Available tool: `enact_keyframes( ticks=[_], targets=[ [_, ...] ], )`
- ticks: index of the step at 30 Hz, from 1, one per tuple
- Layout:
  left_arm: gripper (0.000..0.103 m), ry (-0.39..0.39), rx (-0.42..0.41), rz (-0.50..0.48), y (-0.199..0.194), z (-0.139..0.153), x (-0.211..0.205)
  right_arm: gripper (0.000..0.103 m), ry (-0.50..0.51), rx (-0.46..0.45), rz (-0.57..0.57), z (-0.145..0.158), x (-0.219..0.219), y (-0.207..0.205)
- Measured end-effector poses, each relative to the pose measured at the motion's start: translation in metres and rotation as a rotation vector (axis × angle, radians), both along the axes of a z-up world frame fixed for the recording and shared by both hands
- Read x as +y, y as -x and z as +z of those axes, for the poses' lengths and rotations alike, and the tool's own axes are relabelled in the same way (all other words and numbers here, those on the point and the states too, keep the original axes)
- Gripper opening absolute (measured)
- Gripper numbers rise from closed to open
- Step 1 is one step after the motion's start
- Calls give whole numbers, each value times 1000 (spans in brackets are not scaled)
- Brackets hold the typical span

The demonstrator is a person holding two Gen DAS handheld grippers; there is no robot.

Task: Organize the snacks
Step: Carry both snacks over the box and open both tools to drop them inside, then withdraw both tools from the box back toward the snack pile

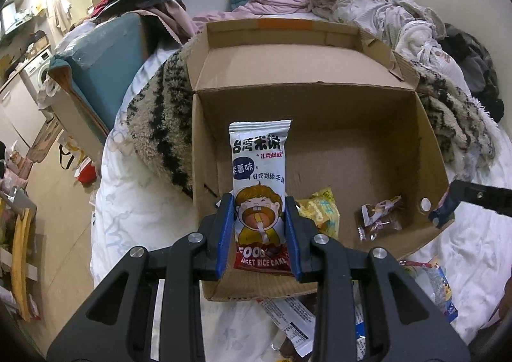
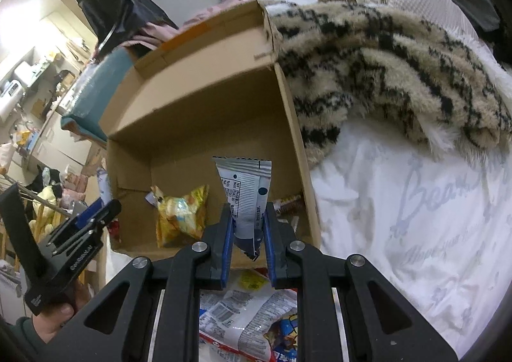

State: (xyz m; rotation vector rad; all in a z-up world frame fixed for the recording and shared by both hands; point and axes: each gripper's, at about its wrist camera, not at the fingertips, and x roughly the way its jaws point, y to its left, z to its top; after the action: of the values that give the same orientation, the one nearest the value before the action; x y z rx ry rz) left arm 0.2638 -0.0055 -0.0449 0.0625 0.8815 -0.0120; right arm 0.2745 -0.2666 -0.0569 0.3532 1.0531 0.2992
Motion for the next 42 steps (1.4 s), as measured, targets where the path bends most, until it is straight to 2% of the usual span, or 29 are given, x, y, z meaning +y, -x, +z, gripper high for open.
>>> enact_keyframes(
  ticks=[4,12,15,17,18,20,21,22,23,25,34,42],
  targets=[
    [27,-8,-6,2,0,0,1,18,7,26,0,-5,2,-1],
    [27,27,11,29,-1,-5,7,21,12,37,12,-9,5,-1],
    [31,35,11,20,0,-3,6,21,7,29,16,-7,7,-1],
    [45,38,3,10,1,-1,5,22,1,29,17,-7,8,-1],
    [48,41,-5,5,2,0,4,22,0,32,16,-7,8,-1],
    [65,51,-20,-10,5,4,3,22,-4,36,16,-8,8,-2],
    [70,56,-26,-16,6,5,2,24,-2,34,15,-7,7,-2],
    [80,60,-36,-19,8,7,2,31,5,31,13,-7,7,-2],
    [85,61,-46,-18,9,9,2,49,8,28,10,-6,7,-2],
    [87,62,-55,-21,11,11,1,72,1,10,-7,-3,5,0],
    [87,60,-49,-7,15,13,5,73,0,6,-8,0,5,0],
    [87,72,-53,30,29,21,16,73,-28,-24,-15,16,6,15]
  ],
)
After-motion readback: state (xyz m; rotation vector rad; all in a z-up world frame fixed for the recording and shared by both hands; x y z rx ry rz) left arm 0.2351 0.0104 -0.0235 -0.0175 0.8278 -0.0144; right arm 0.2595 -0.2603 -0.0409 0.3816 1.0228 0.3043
